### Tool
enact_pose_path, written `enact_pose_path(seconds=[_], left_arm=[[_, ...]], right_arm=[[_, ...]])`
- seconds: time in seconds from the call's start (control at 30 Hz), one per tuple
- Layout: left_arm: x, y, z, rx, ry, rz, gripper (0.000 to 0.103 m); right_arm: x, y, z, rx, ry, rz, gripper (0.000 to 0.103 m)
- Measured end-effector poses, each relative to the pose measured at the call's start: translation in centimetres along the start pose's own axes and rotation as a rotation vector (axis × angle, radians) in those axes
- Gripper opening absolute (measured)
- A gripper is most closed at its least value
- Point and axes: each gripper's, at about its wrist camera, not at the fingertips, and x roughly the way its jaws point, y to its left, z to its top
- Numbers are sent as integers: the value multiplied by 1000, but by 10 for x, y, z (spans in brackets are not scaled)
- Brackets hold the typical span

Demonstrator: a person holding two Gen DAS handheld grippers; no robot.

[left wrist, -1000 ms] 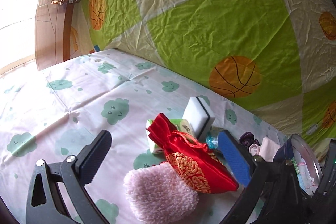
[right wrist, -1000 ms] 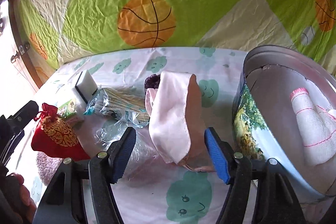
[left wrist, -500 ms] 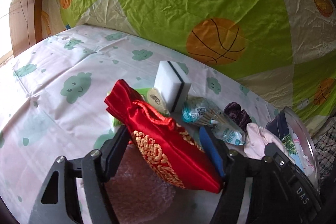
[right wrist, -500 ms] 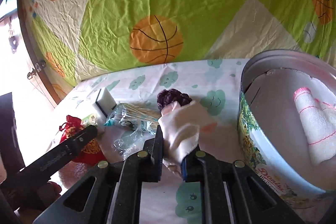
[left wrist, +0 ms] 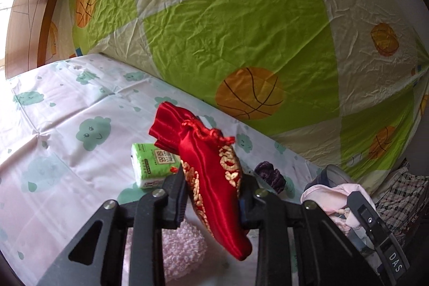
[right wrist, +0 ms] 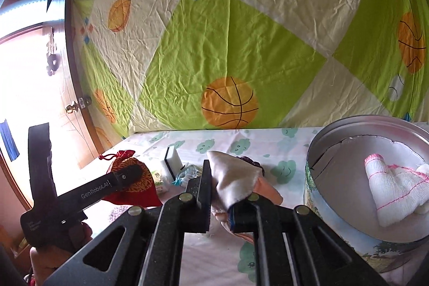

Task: Organize soft objects
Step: 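Lift and carry the pink cloth and red pouch over the tin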

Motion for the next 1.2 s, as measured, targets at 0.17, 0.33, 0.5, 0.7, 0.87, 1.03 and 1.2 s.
enact_pose_path(seconds=[0.17,0.33,0.5,0.7,0.87,1.03,1.2], left_arm=[[-12,-8,2,39,-73,-25,28],[-13,-9,3,39,-92,-30,28],[-18,-14,0,44,-114,-42,28],[-19,-40,-9,96,-117,-50,28],[-18,-68,-18,132,-106,-83,28],[-14,-100,-26,174,-89,-130,28],[-11,-133,-32,221,-74,-180,28]], right_arm=[[-23,0,8,-15,-95,13,10],[-37,6,12,-77,-162,-28,10],[-46,7,16,-123,-203,-65,10],[-54,-7,22,-145,-231,-115,10],[-61,-32,26,-145,-236,-156,10],[-70,-62,34,-113,-247,-191,10],[-79,-95,42,-93,-253,-239,10]])
